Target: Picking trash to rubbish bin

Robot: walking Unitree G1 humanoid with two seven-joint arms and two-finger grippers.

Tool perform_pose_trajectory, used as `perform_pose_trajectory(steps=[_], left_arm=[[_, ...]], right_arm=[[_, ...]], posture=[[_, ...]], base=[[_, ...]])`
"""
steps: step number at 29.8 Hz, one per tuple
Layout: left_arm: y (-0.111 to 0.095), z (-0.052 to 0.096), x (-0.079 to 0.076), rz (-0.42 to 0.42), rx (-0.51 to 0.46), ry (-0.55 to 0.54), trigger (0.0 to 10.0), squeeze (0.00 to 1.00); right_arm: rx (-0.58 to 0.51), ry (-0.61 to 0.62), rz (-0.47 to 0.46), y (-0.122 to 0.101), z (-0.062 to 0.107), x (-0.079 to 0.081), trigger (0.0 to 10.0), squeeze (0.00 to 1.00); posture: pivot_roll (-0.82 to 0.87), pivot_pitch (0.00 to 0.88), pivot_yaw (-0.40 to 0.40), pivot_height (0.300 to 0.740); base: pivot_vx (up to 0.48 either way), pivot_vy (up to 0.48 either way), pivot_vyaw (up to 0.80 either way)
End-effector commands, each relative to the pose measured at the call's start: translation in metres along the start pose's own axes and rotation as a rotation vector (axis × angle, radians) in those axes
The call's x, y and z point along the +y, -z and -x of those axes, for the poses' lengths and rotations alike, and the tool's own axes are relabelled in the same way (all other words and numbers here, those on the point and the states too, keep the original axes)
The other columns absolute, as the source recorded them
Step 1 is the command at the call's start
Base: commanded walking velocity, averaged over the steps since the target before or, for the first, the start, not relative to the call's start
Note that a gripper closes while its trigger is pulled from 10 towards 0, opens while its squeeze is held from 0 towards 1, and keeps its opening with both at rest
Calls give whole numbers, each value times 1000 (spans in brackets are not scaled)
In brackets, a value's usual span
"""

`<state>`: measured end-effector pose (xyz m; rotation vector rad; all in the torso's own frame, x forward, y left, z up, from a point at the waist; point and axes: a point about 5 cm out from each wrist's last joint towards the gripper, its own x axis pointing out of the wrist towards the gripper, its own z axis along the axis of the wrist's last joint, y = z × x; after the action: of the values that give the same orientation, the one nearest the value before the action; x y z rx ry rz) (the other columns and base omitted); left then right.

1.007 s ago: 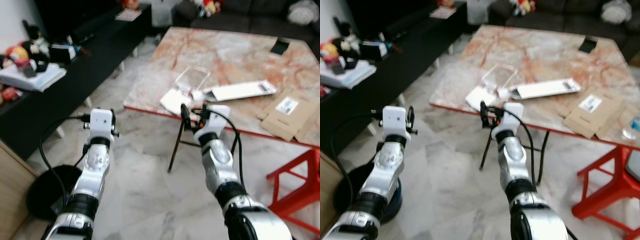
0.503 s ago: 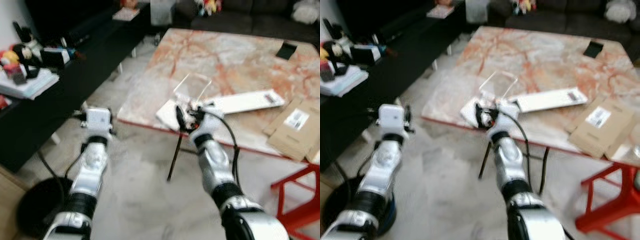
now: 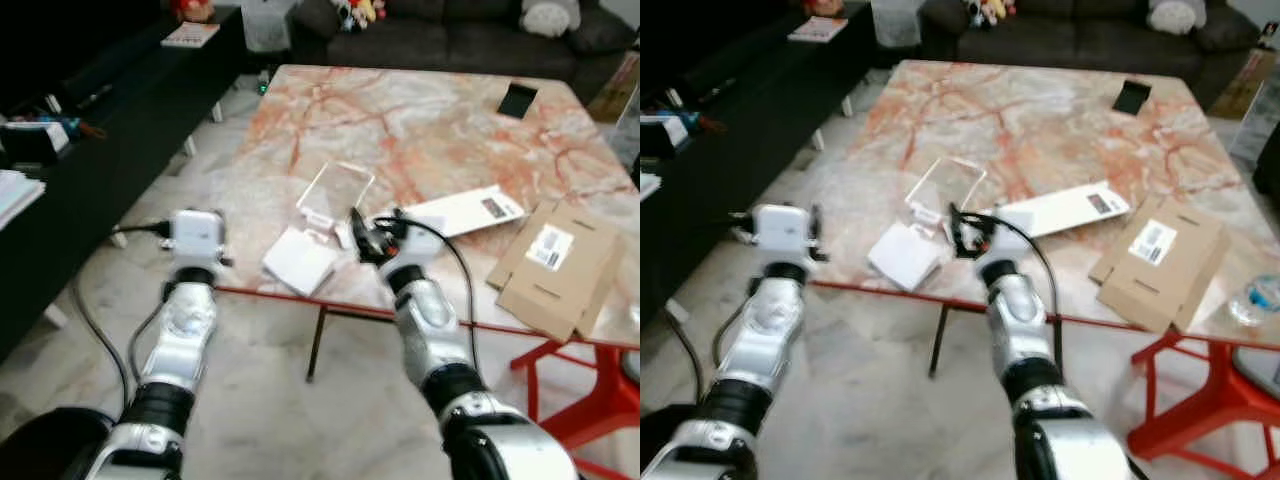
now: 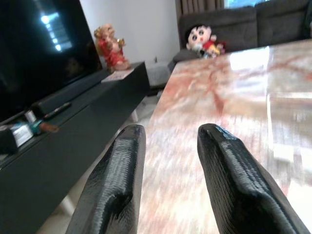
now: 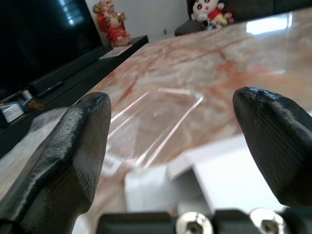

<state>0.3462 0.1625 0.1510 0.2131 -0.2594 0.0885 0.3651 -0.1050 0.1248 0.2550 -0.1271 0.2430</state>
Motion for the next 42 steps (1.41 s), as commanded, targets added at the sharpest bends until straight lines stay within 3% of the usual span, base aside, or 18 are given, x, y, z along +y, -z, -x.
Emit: perform_pose_trajectory(steps=[1, 22, 28, 42], left_arm=[[-1, -2, 11, -27, -5, -24, 10000, 0], [-8, -5, 15, -19, -30, -85, 10000, 0], [-2, 1, 11, -13, -8, -79, 10000, 0], [4, 0, 17, -41, 38, -106, 10000, 0]], right_arm=[[-13, -36, -12, -3, -5, 14, 10000, 0], [2, -69, 3, -3, -7, 16, 10000, 0], [-1, -64, 5, -4, -6, 13, 10000, 0], [13, -122, 4, -2, -5, 18, 10000, 0]], posture=[[108, 74, -22, 740], [115, 70, -58, 740], [108, 77, -67, 740], [110, 87, -75, 740]], base=[[420, 0, 0], [397, 12, 0], [0, 0, 0], [0, 0, 0]])
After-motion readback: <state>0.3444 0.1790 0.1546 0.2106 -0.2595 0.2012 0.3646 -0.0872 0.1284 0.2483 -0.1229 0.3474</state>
